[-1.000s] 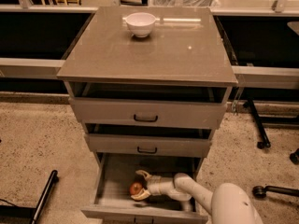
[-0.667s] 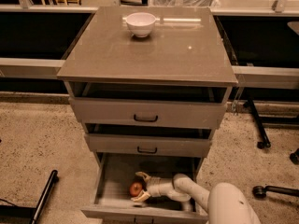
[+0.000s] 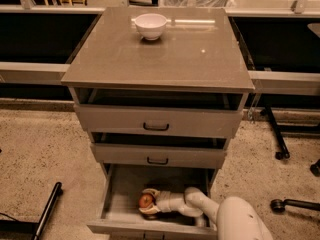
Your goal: Pick apple from bottom drawer and place on counter
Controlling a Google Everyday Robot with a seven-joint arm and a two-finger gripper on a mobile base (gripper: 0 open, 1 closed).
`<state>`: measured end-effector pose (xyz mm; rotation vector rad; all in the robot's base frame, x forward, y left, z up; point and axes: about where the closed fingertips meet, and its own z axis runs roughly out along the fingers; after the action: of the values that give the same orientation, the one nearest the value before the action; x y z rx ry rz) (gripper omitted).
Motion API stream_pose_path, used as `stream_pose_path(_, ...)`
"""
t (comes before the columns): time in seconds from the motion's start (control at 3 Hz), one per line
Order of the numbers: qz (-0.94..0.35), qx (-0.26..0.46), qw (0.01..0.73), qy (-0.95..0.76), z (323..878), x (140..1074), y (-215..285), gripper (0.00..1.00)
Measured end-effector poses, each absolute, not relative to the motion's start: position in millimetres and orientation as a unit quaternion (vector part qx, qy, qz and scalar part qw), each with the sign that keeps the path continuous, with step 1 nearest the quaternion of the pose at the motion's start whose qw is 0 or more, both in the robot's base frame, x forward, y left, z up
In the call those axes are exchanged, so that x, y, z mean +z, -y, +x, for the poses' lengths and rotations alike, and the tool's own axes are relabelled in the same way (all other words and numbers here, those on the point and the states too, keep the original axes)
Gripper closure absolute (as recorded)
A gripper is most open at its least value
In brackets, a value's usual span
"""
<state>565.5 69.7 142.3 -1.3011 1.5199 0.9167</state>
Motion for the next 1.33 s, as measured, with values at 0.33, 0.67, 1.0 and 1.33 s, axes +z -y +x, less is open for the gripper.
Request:
stream_pose_path(0.33,-0.471,0.409,0.501,-0.600,566,145,-70,0.69)
stream_pose_path(0.67,-0.435,0.424,0.544,-0.579,570,178,-43,0.92)
stream_pose_path(1.0,-0.439,0.400,0.554,-0.583,570,226,12,1.00)
stream_pose_path(1.33,-0.470,0.362,0.556,-0.583,571,320,52,1.00)
